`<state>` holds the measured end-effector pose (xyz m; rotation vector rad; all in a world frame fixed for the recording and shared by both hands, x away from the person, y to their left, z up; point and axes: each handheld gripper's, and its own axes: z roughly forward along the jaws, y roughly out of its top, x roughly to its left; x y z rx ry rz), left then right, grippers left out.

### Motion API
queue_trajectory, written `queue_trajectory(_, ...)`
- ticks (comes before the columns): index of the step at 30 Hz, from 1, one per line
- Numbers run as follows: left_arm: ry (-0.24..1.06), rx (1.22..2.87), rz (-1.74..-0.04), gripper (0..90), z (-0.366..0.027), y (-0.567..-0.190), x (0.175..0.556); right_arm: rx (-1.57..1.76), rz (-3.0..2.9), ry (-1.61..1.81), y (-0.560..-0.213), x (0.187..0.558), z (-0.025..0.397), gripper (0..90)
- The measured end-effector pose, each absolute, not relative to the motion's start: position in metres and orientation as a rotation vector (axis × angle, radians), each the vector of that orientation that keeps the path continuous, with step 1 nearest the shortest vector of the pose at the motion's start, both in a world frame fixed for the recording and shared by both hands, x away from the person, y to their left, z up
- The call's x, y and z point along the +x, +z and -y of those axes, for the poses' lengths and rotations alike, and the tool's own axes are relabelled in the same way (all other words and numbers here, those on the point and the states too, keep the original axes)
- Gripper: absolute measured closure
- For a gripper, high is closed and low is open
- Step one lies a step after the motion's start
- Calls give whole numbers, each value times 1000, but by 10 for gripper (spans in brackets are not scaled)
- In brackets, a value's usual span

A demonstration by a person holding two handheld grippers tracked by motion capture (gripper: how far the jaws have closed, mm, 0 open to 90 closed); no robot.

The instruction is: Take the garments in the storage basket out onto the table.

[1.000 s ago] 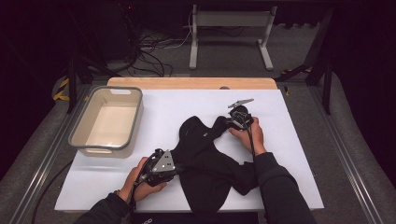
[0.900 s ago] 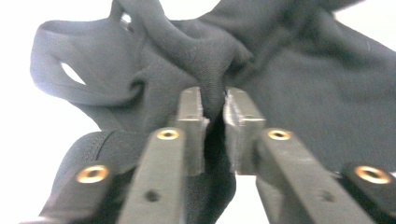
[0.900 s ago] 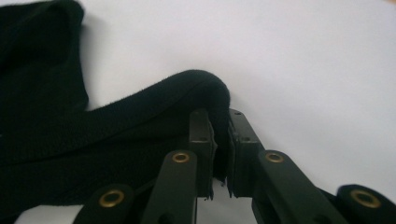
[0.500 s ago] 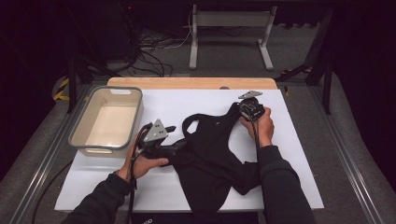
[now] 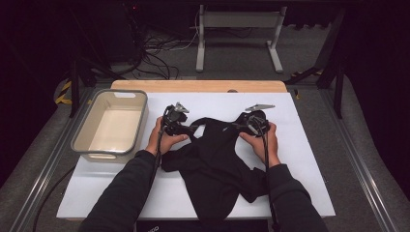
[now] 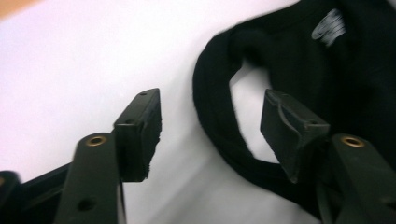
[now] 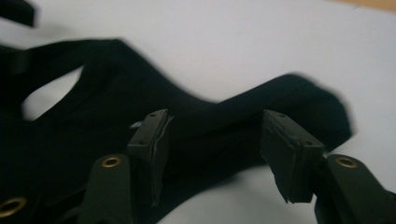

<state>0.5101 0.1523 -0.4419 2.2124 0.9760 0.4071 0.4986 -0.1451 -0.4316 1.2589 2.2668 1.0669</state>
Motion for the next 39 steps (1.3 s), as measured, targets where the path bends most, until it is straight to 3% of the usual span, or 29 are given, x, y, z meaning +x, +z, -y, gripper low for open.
queue_trajectory(2, 460, 2263, -1000, 472, -149, -447, 512, 1245, -2327, 1055, -438, 487, 138, 396)
queue_trajectory(7, 364, 2195, -1002, 684, -150, -451, 514, 1156, -2389, 1007, -452, 460, 127, 393)
queue_trajectory(11, 425, 2209, -973, 860, -142, -449, 513, 1107, -2373, 978, -453, 452, 128, 565)
queue_trajectory(13, 451, 2204, -978, 883, -140, -447, 516, 1071, -2395, 990, -452, 450, 126, 687)
queue_trajectory(16, 511, 2193, -982, 888, -141, -440, 520, 1034, -2422, 1014, -452, 450, 125, 855)
queue_trajectory(24, 719, 2150, -1004, 890, -153, -383, 535, 1009, -2277, 960, -429, 447, 151, 870)
queue_trajectory(29, 765, 2135, -1045, 885, -154, -365, 545, 1063, -2156, 1001, -418, 448, 176, 870)
queue_trajectory(32, 779, 2094, -1067, 785, -149, -363, 544, 1090, -2148, 1040, -419, 450, 181, 865)
queue_trajectory(34, 733, 2079, -1090, 653, -146, -365, 542, 1099, -2154, 1054, -420, 450, 180, 825)
queue_trajectory(36, 701, 2044, -1082, 555, -143, -365, 534, 1108, -2166, 1135, -419, 448, 181, 702)
queue_trajectory(39, 693, 2042, -999, 501, -137, -362, 509, 1092, -2165, 1180, -415, 442, 182, 595)
